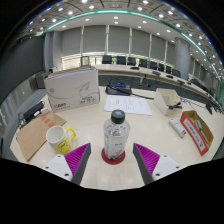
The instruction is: Pour water
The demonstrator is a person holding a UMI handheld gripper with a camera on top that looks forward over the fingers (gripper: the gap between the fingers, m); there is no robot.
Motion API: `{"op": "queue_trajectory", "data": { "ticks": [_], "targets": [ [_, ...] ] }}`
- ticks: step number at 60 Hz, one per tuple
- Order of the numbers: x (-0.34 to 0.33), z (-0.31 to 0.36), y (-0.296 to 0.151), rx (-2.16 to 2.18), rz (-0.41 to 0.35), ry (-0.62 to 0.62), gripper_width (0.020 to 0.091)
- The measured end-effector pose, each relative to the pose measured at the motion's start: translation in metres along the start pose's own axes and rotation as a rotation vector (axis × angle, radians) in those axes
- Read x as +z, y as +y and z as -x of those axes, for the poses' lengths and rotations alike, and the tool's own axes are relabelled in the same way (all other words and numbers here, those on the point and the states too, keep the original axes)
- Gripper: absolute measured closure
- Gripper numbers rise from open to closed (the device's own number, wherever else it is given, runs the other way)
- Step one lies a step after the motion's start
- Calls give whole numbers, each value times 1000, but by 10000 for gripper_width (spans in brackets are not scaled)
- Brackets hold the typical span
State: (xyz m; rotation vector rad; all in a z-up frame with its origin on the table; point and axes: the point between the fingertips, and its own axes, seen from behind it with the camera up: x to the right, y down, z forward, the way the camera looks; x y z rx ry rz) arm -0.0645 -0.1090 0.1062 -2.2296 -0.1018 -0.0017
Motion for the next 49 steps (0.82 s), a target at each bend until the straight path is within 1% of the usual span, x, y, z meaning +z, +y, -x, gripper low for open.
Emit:
{"op": "queue_trajectory", "data": {
  "ticks": [6,13,19,30,44,49],
  "targets": [
    [-54,9,0,31,26,41,240],
    [-109,35,15,68,73,51,239],
    [-146,55,27,66,91,68,241],
    [-188,74,44,62,87,90,242],
    [-209,71,38,25,46,141,244],
    [-212,71,33,13,36,141,242]
  ]
}}
